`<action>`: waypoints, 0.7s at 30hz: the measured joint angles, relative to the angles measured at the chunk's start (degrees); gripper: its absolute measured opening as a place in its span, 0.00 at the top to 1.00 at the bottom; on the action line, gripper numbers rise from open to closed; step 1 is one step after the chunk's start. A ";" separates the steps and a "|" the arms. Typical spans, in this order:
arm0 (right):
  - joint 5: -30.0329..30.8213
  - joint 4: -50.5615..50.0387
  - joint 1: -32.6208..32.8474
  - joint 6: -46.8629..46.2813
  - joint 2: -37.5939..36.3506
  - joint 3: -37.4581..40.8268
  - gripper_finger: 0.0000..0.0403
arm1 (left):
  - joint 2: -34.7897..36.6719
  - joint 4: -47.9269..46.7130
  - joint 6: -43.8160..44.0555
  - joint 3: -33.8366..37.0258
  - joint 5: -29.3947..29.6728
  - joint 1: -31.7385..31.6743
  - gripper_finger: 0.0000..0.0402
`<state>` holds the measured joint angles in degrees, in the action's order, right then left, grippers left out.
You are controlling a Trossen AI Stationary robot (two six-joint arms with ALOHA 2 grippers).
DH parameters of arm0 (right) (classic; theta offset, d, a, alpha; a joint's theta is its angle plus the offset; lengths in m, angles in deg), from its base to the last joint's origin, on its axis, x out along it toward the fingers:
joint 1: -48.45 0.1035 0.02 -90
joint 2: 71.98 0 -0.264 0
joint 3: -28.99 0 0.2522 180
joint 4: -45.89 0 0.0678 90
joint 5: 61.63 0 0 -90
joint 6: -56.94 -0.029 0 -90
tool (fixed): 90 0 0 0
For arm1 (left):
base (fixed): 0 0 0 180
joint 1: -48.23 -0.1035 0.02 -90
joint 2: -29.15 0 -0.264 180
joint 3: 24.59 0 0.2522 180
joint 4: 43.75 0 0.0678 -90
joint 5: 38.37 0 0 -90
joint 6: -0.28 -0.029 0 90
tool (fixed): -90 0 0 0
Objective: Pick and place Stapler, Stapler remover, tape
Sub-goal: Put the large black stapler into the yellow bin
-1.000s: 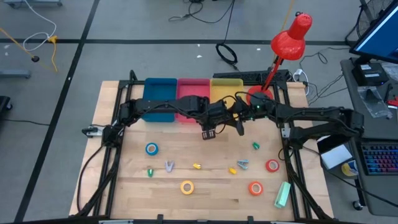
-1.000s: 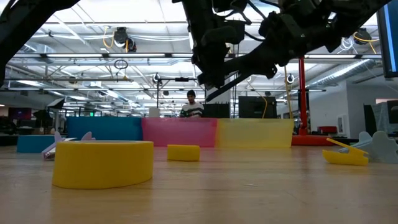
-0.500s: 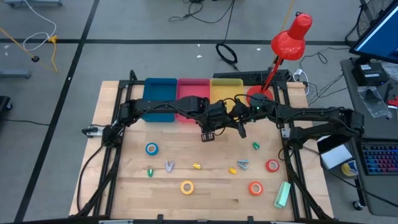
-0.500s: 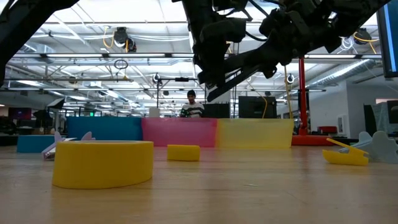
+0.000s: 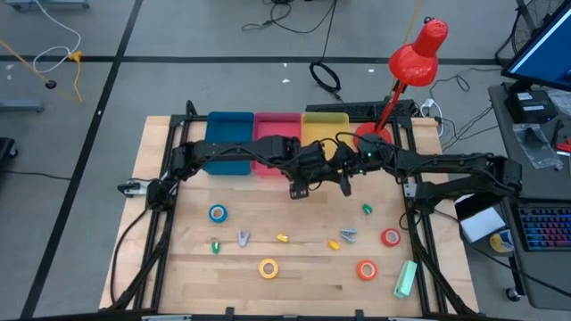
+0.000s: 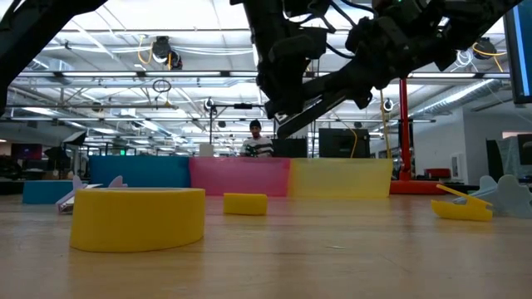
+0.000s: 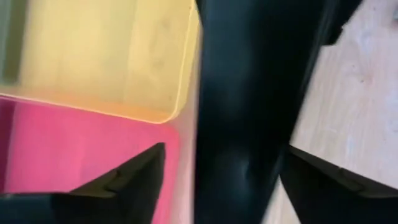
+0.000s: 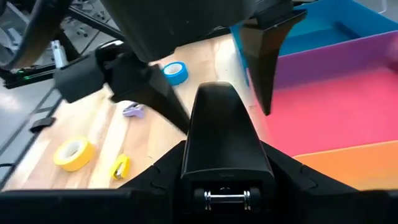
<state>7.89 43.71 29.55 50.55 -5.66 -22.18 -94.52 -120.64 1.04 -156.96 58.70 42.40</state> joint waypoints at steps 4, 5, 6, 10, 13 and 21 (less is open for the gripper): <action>1.82 0.02 -0.26 0.49 -0.02 0.00 0.64 | 0.47 -3.09 1.85 0.00 -0.34 -0.45 0.14; 2.82 0.02 -0.29 0.66 -0.02 0.00 0.64 | 0.64 -4.10 2.49 0.00 -0.39 -0.59 0.13; 3.66 -0.02 -0.53 1.05 -0.06 0.00 0.64 | 1.07 -5.07 3.17 0.00 -0.38 -0.73 0.12; 7.84 -0.67 -2.06 3.12 -1.21 0.01 0.64 | 4.03 -7.77 3.81 0.00 0.21 -1.00 0.09; 14.27 -2.11 -3.25 5.56 -2.72 0.02 0.64 | 7.37 -6.83 5.01 0.00 2.89 -0.94 0.09; 36.79 -2.82 -4.09 11.40 -2.32 0.02 0.64 | 14.59 -4.27 10.74 -0.04 10.97 -2.01 0.09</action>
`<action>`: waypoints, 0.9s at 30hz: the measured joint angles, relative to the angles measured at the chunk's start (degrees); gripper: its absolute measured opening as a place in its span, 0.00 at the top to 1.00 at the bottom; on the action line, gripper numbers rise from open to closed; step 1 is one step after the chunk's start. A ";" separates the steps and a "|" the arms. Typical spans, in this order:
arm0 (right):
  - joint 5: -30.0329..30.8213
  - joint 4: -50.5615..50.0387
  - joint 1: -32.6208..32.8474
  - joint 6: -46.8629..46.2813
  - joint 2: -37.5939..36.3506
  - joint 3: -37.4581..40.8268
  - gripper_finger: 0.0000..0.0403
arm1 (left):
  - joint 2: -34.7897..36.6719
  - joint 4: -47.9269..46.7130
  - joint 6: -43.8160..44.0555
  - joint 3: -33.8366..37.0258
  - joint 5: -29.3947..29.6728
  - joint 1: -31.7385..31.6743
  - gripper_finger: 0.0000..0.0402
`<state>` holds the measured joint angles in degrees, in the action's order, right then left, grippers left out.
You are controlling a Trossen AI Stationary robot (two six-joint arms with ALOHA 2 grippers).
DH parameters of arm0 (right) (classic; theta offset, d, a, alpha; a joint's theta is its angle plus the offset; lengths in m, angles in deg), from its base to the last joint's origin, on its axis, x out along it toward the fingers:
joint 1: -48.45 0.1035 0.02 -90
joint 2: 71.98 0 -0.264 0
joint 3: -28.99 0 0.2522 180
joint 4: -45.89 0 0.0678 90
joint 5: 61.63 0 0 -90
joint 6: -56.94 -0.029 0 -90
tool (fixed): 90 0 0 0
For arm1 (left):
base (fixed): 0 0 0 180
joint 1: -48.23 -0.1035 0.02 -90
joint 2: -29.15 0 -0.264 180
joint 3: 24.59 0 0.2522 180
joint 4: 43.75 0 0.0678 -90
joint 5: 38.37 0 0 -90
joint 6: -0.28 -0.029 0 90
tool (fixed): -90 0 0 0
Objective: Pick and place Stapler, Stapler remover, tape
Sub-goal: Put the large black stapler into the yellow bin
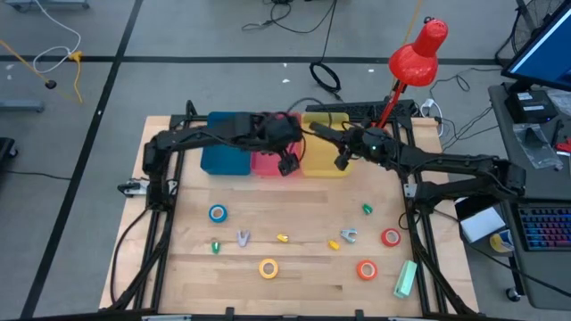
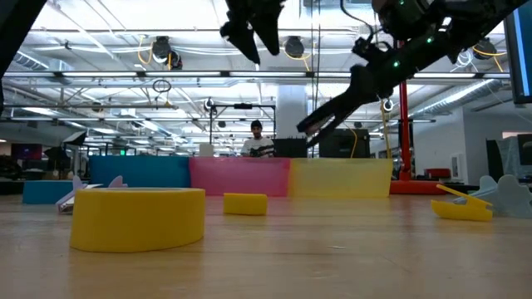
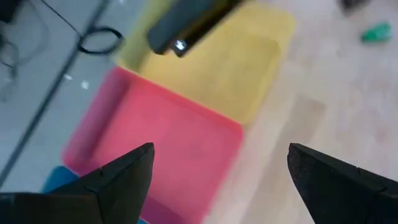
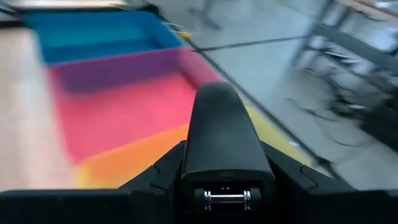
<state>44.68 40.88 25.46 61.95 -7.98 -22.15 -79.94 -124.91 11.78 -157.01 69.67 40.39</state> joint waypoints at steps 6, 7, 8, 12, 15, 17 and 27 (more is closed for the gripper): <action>6.28 -0.14 0.26 -9.81 6.08 0.00 0.64 | 2.12 1.02 2.07 0.00 3.46 -0.02 0.09; 8.02 -0.06 0.28 -11.21 7.06 0.00 0.64 | 2.30 1.00 2.51 0.00 3.80 -0.02 0.10; 9.77 -0.18 0.25 -12.63 7.88 0.00 0.64 | 2.47 0.57 2.81 0.03 4.03 -0.02 0.10; 15.22 0.74 0.17 -18.63 9.80 0.00 0.64 | 2.53 0.47 4.43 0.02 4.50 0.07 0.10; 15.20 0.93 0.55 -23.05 10.54 0.02 0.64 | 2.29 0.44 5.50 0.04 4.48 0.19 0.09; 15.15 0.86 0.75 -26.46 11.23 0.00 0.64 | 2.33 0.62 6.72 0.04 4.50 0.20 0.09; 15.61 6.23 0.74 -32.93 17.70 0.00 0.64 | 2.33 4.52 9.40 0.04 4.50 2.29 0.11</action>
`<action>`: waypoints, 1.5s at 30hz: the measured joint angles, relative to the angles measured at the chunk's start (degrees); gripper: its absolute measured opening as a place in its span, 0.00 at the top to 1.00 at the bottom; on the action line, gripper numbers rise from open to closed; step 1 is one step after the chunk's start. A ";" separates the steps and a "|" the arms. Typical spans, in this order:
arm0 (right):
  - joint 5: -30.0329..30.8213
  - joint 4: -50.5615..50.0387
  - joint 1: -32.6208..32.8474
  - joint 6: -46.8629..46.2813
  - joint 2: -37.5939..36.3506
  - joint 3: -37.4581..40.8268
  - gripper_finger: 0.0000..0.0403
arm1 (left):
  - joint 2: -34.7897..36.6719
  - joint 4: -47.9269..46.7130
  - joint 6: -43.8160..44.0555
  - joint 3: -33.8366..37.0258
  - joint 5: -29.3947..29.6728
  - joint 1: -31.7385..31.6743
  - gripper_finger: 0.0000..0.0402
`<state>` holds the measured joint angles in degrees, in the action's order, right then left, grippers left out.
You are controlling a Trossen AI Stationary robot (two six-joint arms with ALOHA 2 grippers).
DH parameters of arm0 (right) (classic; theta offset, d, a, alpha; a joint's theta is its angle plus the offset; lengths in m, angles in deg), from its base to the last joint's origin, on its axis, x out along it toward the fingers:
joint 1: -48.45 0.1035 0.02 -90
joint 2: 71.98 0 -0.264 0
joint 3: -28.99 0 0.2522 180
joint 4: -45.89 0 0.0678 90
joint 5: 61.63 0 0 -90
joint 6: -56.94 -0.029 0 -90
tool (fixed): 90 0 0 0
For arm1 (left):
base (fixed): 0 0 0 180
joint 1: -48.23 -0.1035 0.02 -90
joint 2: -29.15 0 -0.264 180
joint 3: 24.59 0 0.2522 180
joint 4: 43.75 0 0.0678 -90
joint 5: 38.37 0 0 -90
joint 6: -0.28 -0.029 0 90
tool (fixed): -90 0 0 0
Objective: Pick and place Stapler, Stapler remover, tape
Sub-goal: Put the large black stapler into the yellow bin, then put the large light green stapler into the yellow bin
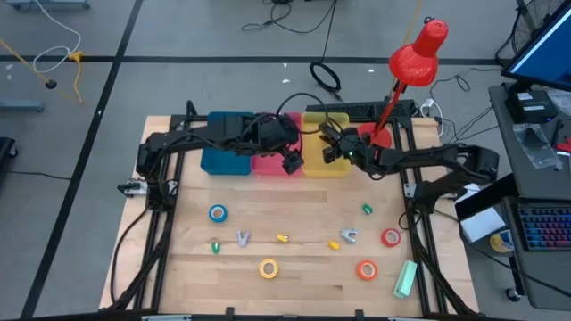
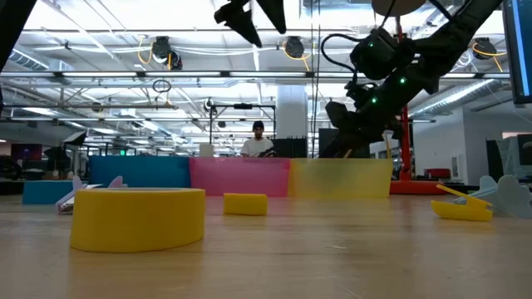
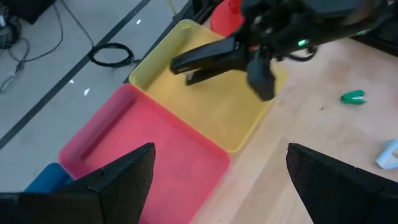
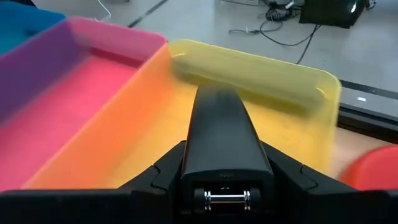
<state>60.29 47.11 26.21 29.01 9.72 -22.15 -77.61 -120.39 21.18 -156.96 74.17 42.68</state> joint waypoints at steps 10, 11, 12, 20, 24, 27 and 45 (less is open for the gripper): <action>2.67 3.39 -0.04 -0.15 4.54 -0.04 0.64 | 0.02 0.83 0.29 0.57 0.04 1.80 0.10; 2.65 3.35 -0.03 -0.43 4.55 -0.04 0.64 | 0.02 1.66 0.34 1.11 0.06 1.96 0.11; 2.57 3.31 -0.04 -0.78 4.54 -0.04 0.64 | 0.02 2.51 0.54 1.65 0.02 2.03 0.11; -1.97 -0.78 -0.09 -4.20 4.59 -0.04 0.52 | -0.03 7.42 0.55 5.24 -2.01 2.37 0.09; -2.21 -3.81 -0.19 -5.48 4.59 -0.02 0.51 | 0.04 7.83 0.28 5.35 -2.35 2.37 0.09; -2.23 -3.27 -0.20 -5.17 4.17 -0.02 0.52 | 0.04 7.76 -0.38 5.35 -2.50 2.37 0.10; -9.23 -13.62 1.38 10.61 -26.51 0.00 0.64 | 0.02 -14.35 8.87 5.35 6.20 5.92 0.11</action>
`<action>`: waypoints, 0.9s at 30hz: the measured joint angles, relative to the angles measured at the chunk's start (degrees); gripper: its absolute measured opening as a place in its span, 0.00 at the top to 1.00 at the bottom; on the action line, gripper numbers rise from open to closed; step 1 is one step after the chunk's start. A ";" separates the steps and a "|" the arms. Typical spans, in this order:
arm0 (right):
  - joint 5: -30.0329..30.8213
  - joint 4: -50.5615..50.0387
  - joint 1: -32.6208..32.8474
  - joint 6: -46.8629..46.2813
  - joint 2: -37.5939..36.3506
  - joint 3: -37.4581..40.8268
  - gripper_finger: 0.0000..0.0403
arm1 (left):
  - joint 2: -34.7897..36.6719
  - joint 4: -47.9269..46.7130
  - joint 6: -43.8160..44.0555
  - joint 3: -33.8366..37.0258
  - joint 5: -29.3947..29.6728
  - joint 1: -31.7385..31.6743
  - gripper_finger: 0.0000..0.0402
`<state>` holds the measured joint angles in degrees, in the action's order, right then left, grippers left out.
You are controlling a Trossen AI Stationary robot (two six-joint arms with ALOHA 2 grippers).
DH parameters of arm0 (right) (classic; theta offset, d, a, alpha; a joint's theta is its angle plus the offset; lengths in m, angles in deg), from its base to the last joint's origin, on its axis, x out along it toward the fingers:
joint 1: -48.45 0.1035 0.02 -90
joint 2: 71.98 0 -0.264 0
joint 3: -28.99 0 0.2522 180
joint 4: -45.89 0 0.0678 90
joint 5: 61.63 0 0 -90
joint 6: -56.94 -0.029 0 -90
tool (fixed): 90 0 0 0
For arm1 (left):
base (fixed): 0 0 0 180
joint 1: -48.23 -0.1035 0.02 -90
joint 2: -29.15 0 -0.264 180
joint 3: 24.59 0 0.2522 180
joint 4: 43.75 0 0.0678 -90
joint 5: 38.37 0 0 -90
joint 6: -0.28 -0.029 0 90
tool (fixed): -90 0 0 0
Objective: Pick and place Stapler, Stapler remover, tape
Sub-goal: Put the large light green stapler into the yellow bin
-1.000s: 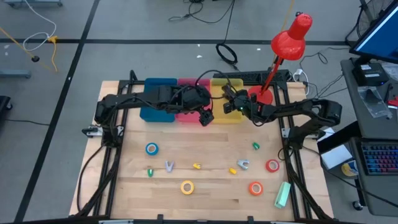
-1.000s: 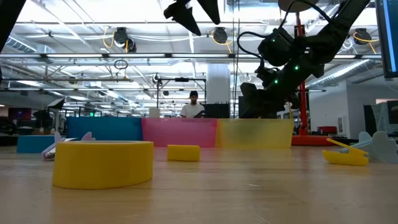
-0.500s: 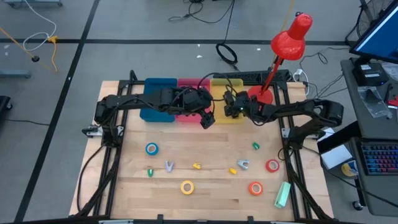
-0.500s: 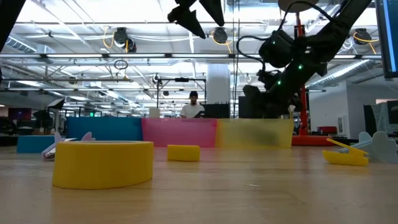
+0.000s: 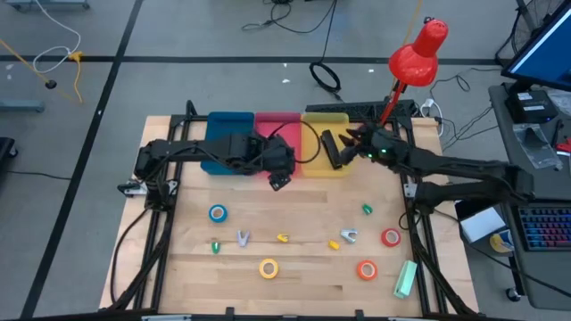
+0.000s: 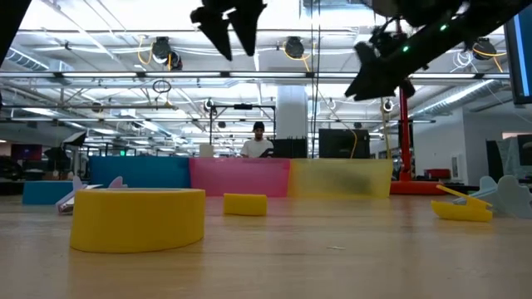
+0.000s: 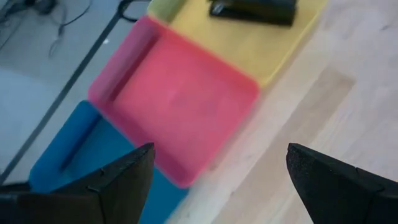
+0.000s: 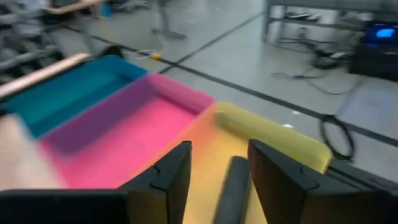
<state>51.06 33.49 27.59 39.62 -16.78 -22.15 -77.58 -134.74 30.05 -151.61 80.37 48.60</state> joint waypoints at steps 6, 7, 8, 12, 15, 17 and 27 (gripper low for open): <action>-5.16 -10.02 1.38 -1.87 -8.75 0.00 0.71 | 0.69 -4.08 5.27 4.04 0.85 1.82 0.09; -5.71 -11.86 1.63 -1.93 -9.87 0.00 0.73 | 1.49 -3.99 6.27 5.96 0.60 2.18 0.09; -6.40 -13.40 1.91 -1.97 -10.81 0.00 0.75 | 2.31 -3.26 7.16 8.02 0.19 2.48 0.09; -6.79 -19.01 3.25 -3.01 -14.19 0.00 0.81 | 7.99 -0.21 12.57 18.56 -2.38 3.57 0.10; -8.02 -22.18 4.06 -3.48 -16.33 0.02 0.87 | 13.57 3.69 17.13 27.01 -3.65 4.77 0.11; -10.43 -22.90 4.51 -3.08 -17.44 0.02 0.91 | 18.06 6.18 20.15 32.06 -3.72 5.74 0.11; -30.52 -25.80 5.89 -4.65 -20.51 0.02 0.98 | 38.59 17.99 29.07 52.88 -0.46 10.47 0.09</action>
<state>20.54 7.69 33.48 34.97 -37.30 -22.13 -39.00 -116.75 59.12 -98.72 79.91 59.07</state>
